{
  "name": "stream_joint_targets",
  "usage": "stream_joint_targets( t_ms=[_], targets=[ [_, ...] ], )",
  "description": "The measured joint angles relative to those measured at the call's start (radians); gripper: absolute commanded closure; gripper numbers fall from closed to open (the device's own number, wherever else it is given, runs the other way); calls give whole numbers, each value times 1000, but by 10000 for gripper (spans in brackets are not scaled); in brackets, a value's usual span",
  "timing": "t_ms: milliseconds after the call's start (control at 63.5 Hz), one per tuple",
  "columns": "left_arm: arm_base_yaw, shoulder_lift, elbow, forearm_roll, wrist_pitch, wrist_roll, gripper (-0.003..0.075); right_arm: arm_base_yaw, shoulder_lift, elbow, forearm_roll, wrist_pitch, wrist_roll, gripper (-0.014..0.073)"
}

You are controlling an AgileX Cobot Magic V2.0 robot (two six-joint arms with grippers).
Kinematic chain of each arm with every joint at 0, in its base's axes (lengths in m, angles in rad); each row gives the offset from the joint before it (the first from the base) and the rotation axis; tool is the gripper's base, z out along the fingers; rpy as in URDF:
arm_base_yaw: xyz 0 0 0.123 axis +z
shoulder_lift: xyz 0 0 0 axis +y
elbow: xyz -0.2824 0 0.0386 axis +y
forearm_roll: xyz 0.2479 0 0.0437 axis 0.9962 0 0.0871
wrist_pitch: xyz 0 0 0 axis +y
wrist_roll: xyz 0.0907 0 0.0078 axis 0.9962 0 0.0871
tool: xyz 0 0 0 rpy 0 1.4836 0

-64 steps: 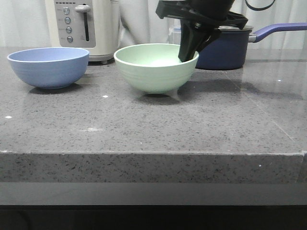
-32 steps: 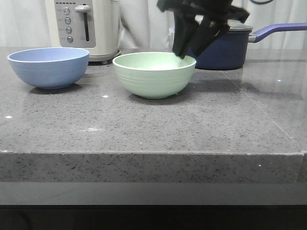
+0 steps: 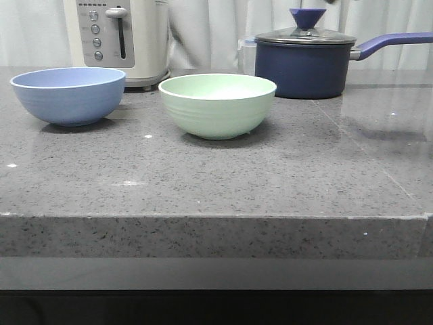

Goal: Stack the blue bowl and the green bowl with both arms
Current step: 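Open the right gripper and lift it away from the green bowl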

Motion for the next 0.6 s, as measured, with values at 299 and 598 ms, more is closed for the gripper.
stream_joint_targets(
  t_ms=[299, 598],
  targets=[
    [0, 0, 0, 0, 0, 0, 247, -67, -66, 256, 125, -79, -177, 636],
    [0, 0, 0, 0, 0, 0, 247, 27, 18, 305, 326, -266, -378, 653]
  ],
)
